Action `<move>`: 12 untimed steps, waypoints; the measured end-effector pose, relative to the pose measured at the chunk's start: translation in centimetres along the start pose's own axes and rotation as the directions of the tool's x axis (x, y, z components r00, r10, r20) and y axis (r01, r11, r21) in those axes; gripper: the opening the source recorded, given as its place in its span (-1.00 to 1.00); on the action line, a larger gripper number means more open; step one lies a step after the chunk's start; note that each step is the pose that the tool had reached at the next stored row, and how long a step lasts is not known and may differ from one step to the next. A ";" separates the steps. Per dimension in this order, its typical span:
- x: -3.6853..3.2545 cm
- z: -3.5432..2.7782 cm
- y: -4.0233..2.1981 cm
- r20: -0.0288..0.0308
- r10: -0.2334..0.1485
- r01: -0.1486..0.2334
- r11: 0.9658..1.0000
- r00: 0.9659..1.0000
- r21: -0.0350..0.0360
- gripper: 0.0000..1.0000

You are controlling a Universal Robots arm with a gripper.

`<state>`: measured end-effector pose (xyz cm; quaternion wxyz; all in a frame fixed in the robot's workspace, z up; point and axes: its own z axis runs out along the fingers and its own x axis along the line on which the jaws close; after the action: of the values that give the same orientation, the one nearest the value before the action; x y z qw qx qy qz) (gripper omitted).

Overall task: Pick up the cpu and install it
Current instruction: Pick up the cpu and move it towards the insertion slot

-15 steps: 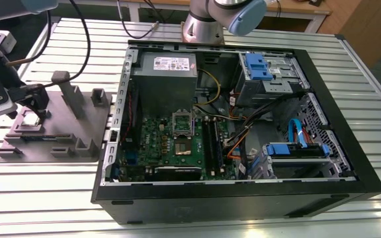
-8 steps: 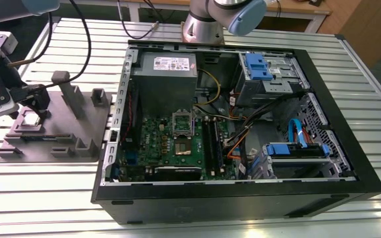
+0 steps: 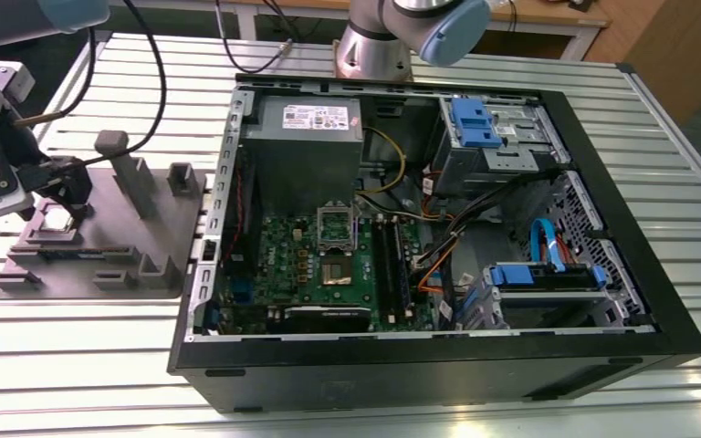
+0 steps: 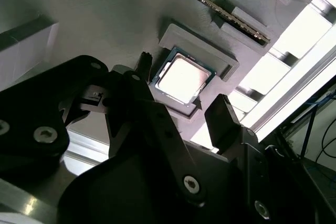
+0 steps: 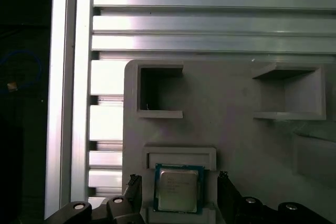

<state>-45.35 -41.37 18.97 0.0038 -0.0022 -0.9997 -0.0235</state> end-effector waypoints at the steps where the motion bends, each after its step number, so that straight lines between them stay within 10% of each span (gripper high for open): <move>1: 0.00 0.08 0.00 0.000 0.000 0.000 1.000 1.000 0.000 0.35; 12: 0.00 0.62 -0.11 0.000 -0.001 0.001 1.000 1.000 0.000 0.35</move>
<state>-45.36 -41.45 18.35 0.0039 -0.0017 -0.9997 -0.0235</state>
